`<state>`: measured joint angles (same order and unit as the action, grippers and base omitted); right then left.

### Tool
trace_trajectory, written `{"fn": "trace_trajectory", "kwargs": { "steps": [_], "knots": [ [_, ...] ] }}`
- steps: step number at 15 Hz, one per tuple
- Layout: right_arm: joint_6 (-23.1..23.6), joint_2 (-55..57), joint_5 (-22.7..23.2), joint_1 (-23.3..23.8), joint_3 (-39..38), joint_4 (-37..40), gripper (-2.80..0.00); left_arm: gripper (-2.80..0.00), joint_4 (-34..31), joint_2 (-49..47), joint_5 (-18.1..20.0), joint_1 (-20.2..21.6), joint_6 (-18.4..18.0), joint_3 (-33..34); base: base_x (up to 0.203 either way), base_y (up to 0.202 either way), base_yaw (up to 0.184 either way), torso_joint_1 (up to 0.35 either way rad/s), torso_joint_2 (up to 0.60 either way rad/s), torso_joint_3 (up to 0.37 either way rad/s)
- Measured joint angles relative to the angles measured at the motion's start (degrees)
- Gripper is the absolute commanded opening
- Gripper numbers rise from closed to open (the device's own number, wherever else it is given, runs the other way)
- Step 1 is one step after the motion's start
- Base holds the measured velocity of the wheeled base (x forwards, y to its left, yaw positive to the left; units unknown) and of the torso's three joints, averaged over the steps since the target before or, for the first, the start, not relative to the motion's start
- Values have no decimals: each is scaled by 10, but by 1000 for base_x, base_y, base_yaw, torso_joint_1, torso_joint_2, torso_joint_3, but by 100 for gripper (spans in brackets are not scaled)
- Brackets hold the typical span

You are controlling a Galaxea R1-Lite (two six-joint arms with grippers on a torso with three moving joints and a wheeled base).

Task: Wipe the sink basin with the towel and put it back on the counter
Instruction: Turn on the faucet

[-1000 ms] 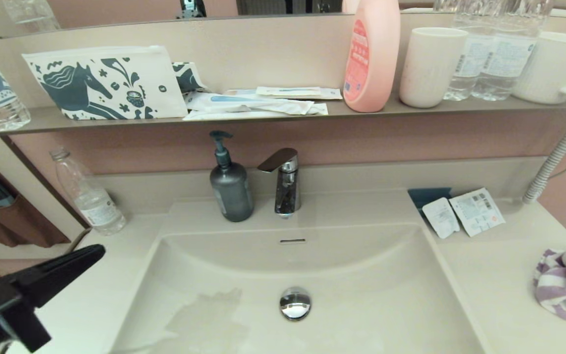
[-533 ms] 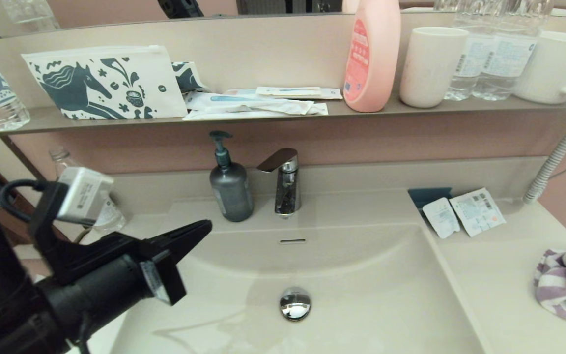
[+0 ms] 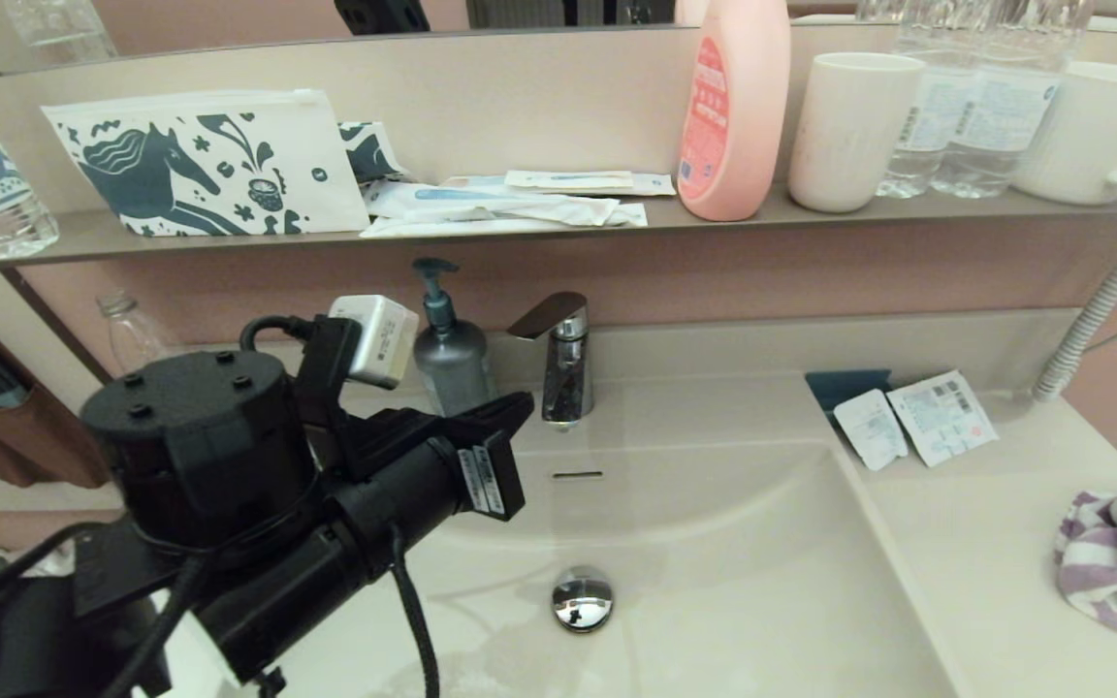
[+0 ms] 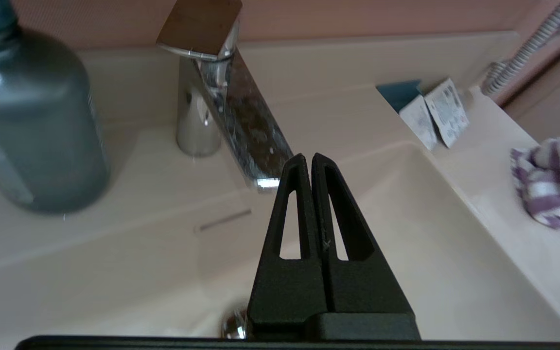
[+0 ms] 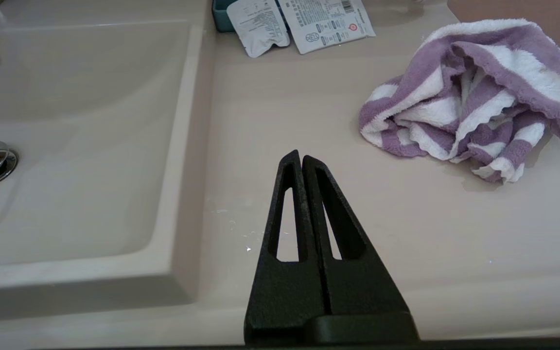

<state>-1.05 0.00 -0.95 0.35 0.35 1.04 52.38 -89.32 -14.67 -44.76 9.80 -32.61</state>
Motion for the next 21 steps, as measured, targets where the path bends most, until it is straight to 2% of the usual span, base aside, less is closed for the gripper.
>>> {"fn": "trace_trajectory", "kwargs": {
  "steps": [3, 5, 11, 21],
  "knots": [
    [0, 0, 0, 0, 0, 0, -280, -280, 94, -66, 1, 25, -53, -3, 0, 0, 0, 0, 0, 0],
    [0, 0, 0, 0, 0, 0, -280, -280, 124, -95, 8, 36, -60, -14, 0, 0, 0, 0, 0, 0],
    [0, 0, 0, 0, 0, 0, -280, -280, 125, -134, 19, 68, -68, -62, 0, 0, 0, 0, 0, 0],
    [0, 0, 0, 0, 0, 0, -280, -280, 125, -166, 21, 80, -69, -111, 0, 0, 0, 0, 0, 0]
  ]
}}
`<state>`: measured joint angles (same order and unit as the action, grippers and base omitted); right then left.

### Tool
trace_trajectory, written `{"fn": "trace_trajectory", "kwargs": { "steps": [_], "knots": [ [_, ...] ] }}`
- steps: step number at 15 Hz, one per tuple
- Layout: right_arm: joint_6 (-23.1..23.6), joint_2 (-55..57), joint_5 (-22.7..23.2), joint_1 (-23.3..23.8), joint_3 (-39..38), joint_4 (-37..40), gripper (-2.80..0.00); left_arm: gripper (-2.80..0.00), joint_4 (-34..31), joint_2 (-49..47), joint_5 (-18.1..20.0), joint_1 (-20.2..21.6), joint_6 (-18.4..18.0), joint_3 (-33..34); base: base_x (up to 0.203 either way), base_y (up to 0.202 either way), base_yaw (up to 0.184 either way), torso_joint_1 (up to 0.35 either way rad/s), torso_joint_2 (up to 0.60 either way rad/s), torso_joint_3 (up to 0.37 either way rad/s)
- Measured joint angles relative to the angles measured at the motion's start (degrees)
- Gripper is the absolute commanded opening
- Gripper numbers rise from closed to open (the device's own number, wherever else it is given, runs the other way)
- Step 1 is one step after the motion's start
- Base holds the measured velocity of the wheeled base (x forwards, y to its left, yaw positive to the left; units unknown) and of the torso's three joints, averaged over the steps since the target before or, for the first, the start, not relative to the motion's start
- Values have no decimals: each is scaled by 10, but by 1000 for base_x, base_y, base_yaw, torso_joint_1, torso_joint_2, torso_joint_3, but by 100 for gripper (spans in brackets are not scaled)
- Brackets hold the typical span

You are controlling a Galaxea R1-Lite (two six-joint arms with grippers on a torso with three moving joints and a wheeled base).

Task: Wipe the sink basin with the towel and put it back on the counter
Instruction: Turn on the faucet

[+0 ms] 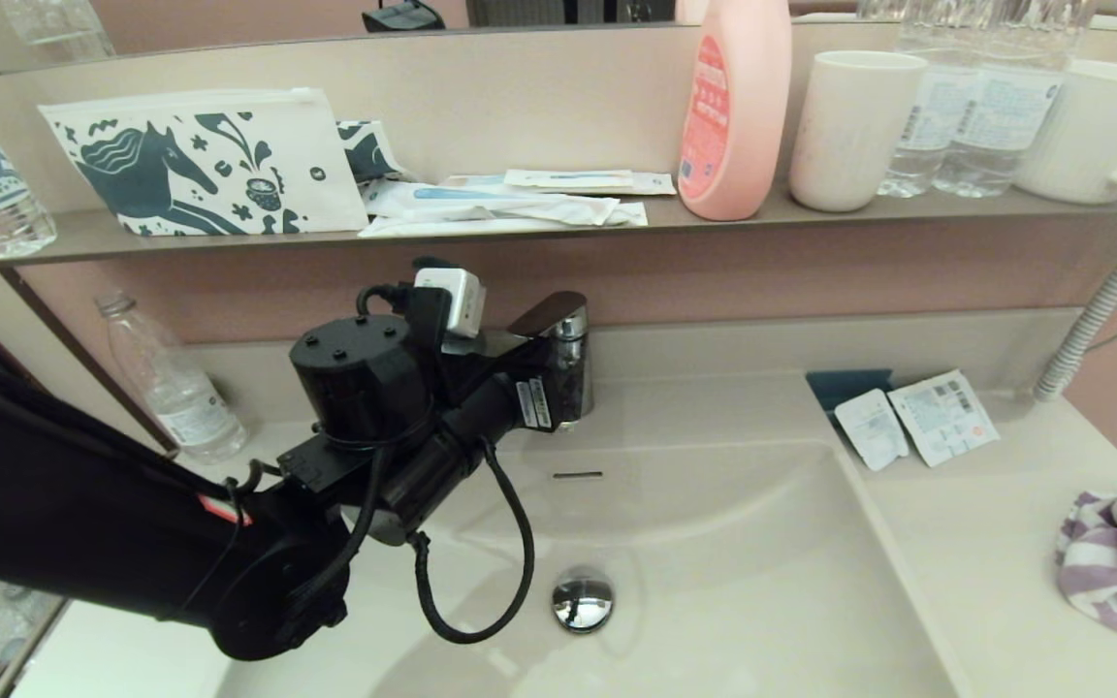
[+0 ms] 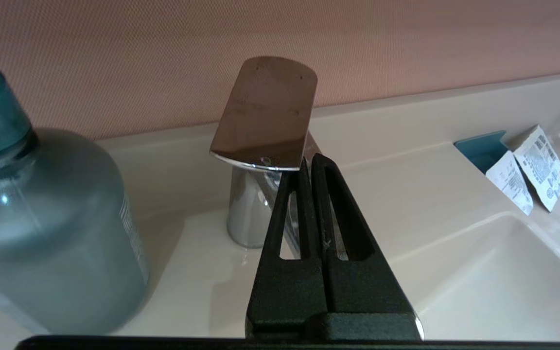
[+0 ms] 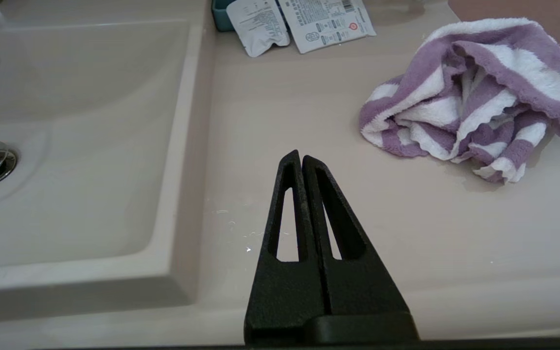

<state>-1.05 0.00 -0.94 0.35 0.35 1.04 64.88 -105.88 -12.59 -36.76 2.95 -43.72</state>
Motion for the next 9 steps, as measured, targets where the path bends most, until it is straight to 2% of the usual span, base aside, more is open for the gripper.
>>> {"fn": "trace_trajectory", "kwargs": {
  "steps": [9],
  "knots": [
    [0, 0, 0, 0, 0, 0, -280, -280, 1, -1, -2, 10, -1, -31, 0, 0, 0, 0, 0, 0]
  ]
}}
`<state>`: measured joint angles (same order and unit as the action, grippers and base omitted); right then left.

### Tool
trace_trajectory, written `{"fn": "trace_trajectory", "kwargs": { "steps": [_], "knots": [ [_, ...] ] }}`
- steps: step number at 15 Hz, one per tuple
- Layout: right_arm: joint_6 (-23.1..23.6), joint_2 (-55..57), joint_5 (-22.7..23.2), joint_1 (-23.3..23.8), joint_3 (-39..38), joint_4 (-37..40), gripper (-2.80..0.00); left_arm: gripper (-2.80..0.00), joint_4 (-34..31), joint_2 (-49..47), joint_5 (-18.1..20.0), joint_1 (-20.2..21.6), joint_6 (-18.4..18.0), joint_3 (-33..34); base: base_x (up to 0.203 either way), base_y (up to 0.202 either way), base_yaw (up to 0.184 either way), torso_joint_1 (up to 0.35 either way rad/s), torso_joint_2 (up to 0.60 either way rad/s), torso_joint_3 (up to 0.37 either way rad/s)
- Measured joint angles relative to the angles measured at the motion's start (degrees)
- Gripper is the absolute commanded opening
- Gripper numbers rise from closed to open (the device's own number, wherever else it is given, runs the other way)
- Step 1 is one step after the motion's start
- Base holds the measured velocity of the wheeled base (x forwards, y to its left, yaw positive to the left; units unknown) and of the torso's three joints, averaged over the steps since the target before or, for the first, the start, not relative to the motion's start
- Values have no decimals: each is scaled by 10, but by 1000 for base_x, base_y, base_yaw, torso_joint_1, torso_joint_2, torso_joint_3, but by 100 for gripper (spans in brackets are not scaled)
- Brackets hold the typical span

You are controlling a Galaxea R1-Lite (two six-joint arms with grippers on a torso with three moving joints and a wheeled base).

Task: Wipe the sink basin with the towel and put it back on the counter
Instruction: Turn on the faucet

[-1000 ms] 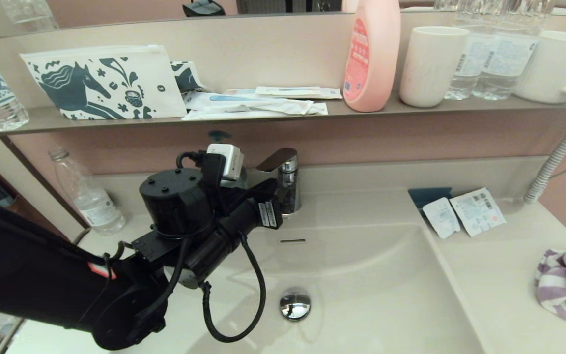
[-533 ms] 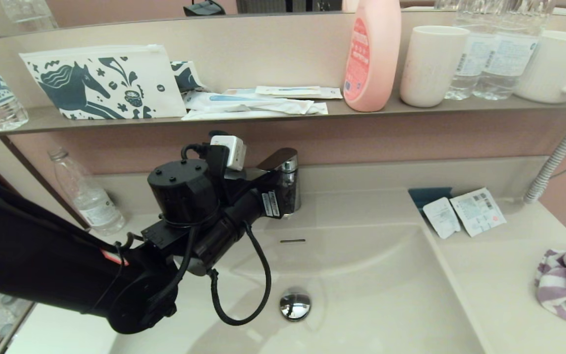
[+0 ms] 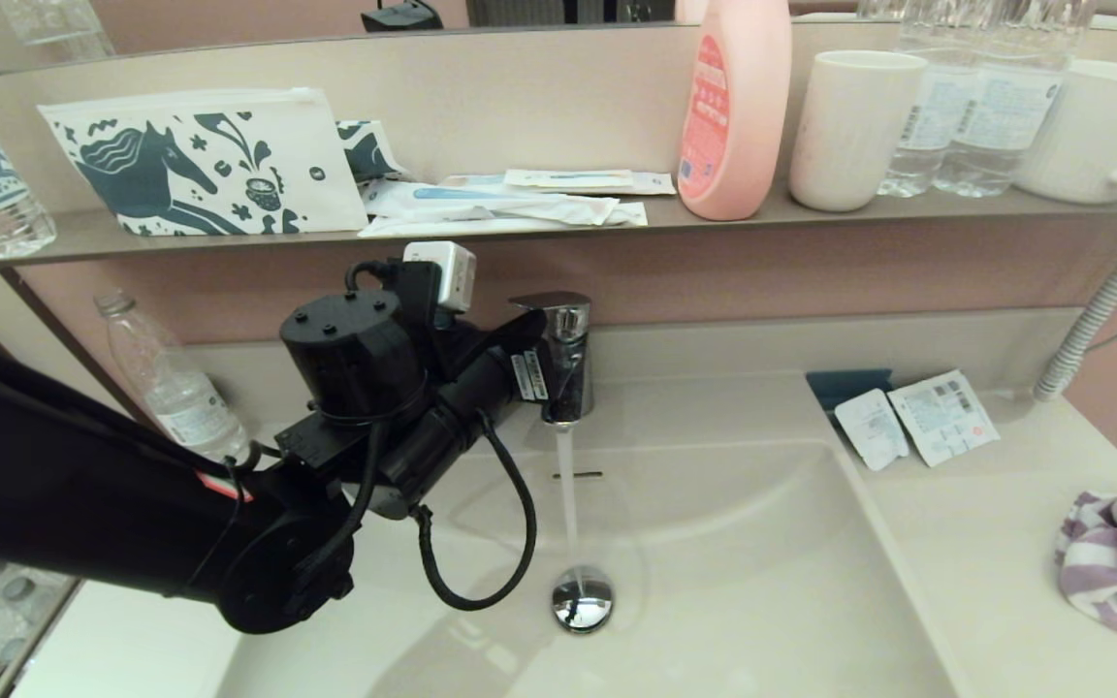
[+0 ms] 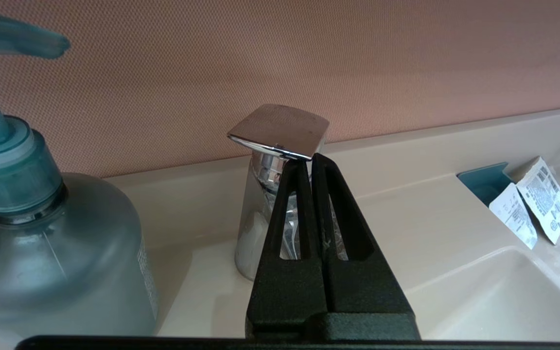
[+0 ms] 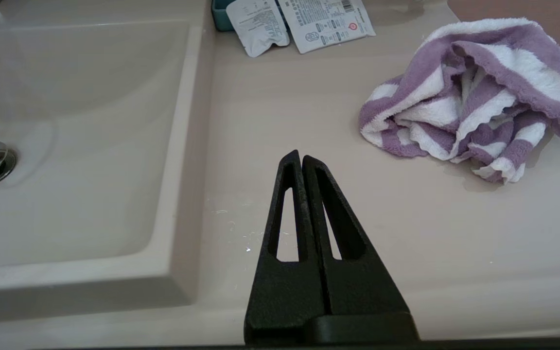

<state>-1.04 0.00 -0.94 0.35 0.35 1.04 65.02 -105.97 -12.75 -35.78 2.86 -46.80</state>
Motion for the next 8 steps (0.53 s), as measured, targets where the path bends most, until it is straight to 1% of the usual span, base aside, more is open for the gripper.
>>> {"fn": "trace_trajectory", "kwargs": {
  "steps": [5, 8],
  "knots": [
    [0, 0, 0, 0, 0, 0, -280, -280, 1, 1, 0, 1, 1, 2, 0, 0, 0, 0, 0, 0],
    [0, 0, 0, 0, 0, 0, -280, -280, 5, 4, -2, -4, 2, 25, 0, 0, 0, 0, 0, 0]
  ]
}}
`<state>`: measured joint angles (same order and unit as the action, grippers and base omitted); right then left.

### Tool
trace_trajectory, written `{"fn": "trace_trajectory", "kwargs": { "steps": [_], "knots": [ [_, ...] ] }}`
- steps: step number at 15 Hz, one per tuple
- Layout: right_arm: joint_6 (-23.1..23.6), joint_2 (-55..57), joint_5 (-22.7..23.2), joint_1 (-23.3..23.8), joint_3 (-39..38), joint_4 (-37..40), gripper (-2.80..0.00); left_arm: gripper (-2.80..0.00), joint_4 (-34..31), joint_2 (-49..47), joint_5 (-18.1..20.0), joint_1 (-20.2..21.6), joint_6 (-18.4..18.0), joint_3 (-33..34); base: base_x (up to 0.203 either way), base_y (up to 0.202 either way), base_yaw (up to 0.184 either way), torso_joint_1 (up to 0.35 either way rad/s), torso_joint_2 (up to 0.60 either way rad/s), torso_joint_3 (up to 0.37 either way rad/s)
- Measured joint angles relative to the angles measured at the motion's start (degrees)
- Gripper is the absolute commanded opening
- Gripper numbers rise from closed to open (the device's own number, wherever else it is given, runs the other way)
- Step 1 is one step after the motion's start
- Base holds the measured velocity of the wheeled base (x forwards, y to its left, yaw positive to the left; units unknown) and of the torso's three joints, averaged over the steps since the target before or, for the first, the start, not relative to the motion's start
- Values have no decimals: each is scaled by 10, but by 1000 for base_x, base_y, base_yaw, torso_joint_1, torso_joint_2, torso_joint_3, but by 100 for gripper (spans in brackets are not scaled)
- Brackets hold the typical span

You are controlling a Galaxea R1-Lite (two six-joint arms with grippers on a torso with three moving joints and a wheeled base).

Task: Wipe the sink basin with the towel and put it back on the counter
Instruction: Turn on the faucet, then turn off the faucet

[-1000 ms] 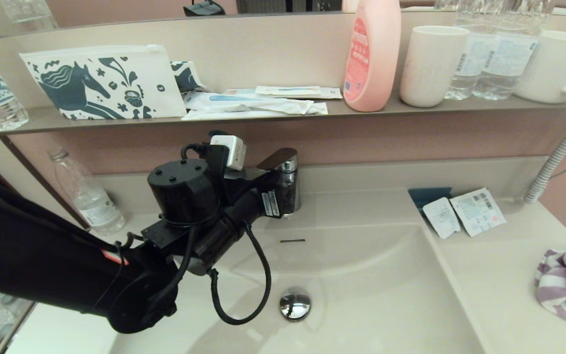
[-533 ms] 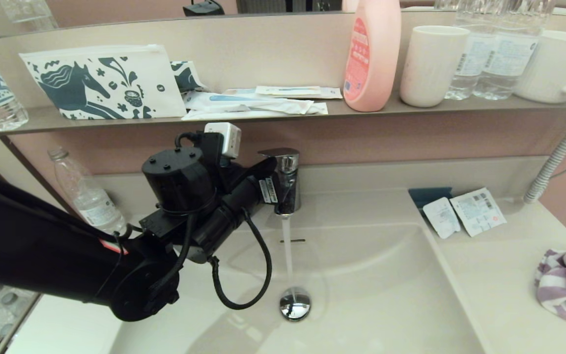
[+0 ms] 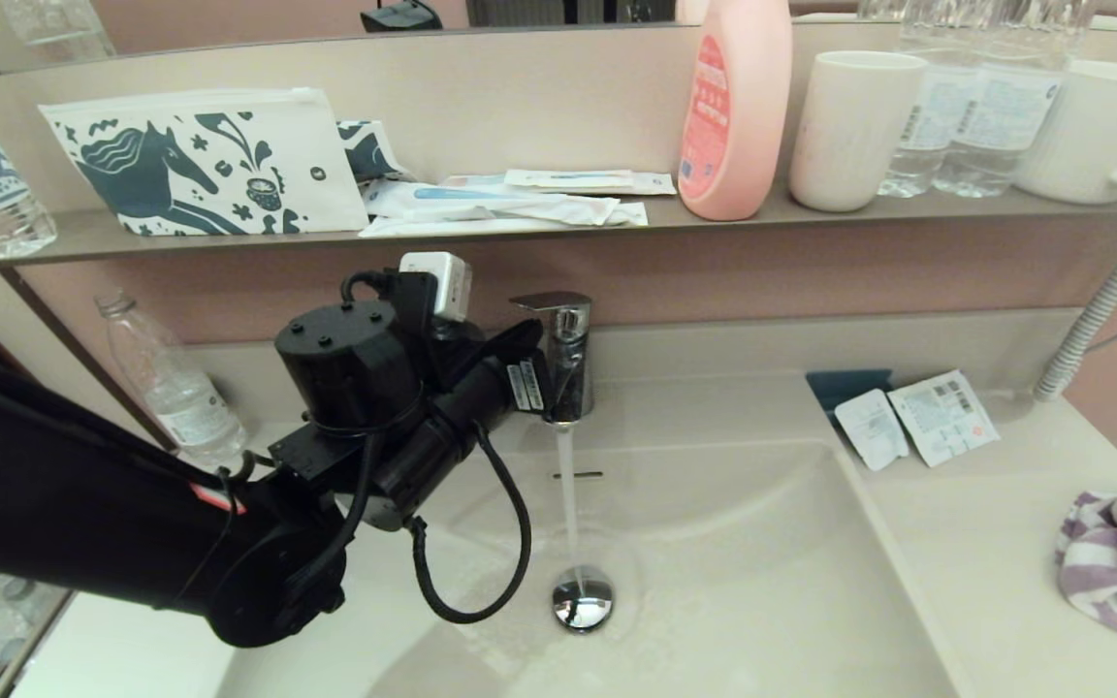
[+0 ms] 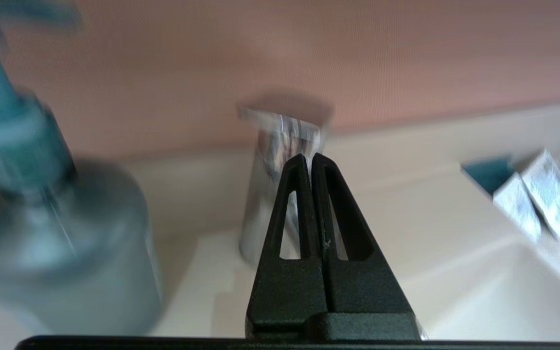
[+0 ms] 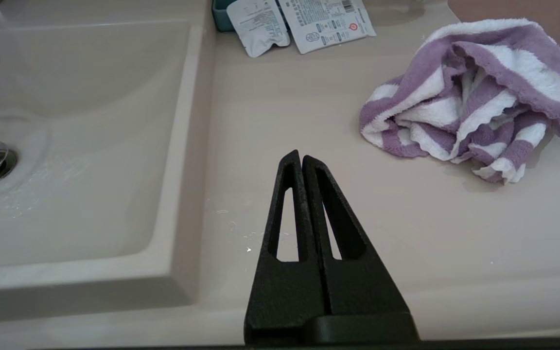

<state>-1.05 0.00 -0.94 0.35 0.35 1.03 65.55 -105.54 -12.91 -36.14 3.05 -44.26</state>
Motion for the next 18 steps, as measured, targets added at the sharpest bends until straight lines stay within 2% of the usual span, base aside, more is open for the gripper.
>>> {"fn": "trace_trajectory", "kwargs": {
  "steps": [3, 8, 11, 14, 18],
  "knots": [
    [0, 0, 0, 0, 0, 0, -280, -280, 31, 7, -6, -9, -2, 27, 0, 0, 0, 0, 0, 0],
    [0, 0, 0, 0, 0, 0, -280, -280, 17, 29, -5, -4, -15, 21, 0, 0, 0, 0, 0, 0],
    [0, 0, 0, 0, 0, 0, -280, -280, -4, 33, -1, 6, -24, -9, 0, 0, 0, 0, 0, 0],
    [0, 0, 0, 0, 0, 0, -280, -280, -52, 31, 4, 10, -27, -59, 0, 0, 0, 0, 0, 0],
    [0, 0, 0, 0, 0, 0, -280, -280, -64, 11, 24, 15, -28, -93, 0, 0, 0, 0, 0, 0]
  ]
}}
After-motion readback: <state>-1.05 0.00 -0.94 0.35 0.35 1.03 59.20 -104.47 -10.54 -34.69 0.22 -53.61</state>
